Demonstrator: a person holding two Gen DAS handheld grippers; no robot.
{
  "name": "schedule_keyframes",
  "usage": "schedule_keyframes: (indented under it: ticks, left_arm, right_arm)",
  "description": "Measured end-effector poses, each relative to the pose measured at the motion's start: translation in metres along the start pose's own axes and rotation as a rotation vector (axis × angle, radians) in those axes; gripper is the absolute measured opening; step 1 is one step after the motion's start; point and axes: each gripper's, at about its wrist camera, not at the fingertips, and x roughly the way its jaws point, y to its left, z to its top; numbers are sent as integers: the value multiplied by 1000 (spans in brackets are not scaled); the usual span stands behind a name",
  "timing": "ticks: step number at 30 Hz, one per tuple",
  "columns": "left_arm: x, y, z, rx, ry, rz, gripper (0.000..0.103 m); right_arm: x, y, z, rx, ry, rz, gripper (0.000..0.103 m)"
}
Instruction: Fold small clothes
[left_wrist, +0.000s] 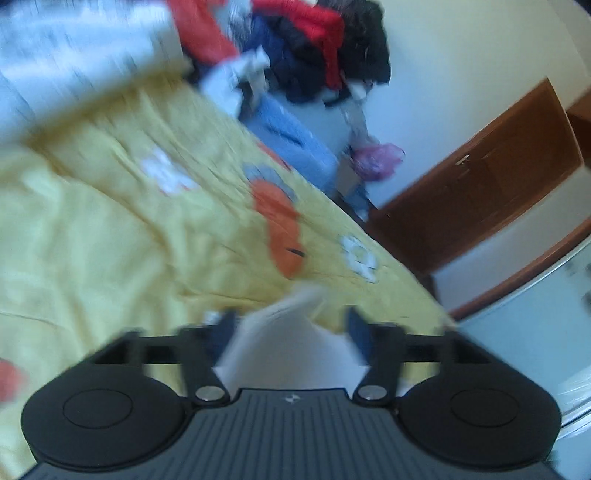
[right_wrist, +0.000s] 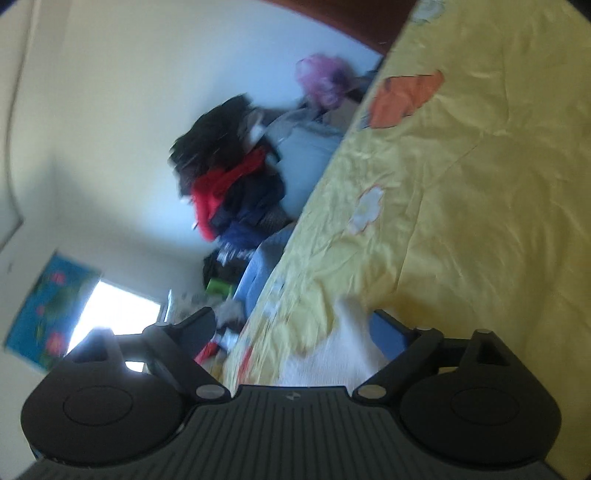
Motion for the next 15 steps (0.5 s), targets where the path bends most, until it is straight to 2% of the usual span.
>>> schedule_keyframes:
  ticks: [4, 8, 11, 15]
  left_arm:
    - [-48, 22, -37, 32, -80, 65, 85]
    - [-84, 34, -95, 51, -112, 153, 85]
    - [-96, 35, -136, 45, -88, 135, 85]
    - [-82, 33, -165, -3, -25, 88, 85]
  right_arm:
    - [-60, 0, -42, -86, 55, -1, 87]
    - [-113, -15, -90, -95, 64, -93, 87]
    - [-138, -30, -118, -51, 49, -154, 87]
    - [-136, -28, -131, -43, 63, -141, 84]
